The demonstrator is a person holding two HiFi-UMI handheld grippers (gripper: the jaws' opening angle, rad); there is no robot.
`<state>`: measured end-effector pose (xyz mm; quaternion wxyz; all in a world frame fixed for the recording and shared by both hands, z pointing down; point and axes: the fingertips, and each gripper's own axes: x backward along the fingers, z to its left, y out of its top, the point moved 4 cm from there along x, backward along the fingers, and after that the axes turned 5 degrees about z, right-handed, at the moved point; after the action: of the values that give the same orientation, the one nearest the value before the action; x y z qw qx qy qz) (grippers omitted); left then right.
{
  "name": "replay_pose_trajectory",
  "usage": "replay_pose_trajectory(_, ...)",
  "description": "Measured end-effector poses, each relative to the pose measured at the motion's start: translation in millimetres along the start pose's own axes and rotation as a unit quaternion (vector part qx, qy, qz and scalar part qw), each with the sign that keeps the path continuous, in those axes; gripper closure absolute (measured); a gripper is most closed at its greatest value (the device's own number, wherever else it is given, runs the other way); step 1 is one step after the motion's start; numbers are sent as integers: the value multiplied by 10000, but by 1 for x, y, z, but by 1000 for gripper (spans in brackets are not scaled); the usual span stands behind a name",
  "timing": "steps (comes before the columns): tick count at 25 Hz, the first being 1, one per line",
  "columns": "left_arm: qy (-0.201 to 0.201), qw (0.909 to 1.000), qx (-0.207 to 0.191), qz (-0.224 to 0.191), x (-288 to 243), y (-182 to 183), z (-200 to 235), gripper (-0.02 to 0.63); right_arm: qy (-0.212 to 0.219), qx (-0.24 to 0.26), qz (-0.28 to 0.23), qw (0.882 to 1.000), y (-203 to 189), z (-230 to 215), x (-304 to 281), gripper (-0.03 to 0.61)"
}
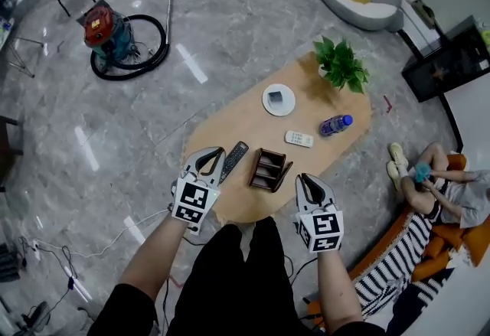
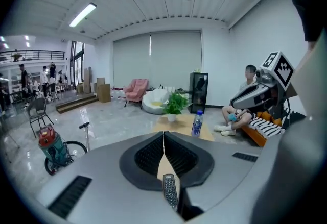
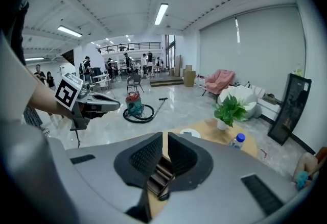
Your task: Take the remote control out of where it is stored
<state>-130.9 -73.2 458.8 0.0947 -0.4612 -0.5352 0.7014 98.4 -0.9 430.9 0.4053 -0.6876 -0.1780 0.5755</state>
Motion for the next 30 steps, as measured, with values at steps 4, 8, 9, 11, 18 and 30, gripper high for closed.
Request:
replay_pose_trajectory(4, 151, 9996, 38, -226, 23, 17, -2, 603, -135, -159, -257, 9995, 10, -3, 22, 558)
replay_pose_trajectory(8, 226, 9986, 65, -469, 47, 33, -13, 603, -136, -297, -440, 9985, 14, -7, 39, 559)
replay_pose_trajectory(9, 255, 9983, 72, -517, 52, 37, -16, 603, -131, -311, -492, 9982, 16, -9, 44, 560)
replay_pose_trajectory(11, 334, 9978, 63, -569, 61, 45, -23, 603, -98, -336, -600, 9976, 20, -15, 56, 560)
replay_pose_trajectory(18, 691, 9939, 143, -851, 95, 74, -68, 606, 80, -205, -929, 9954, 26, -42, 107, 563)
replay_pose_trajectory(30, 917, 9837, 566, -1440, 146, 111, -140, 606, 195, -102, -1482, 9887, 24, -75, 178, 569)
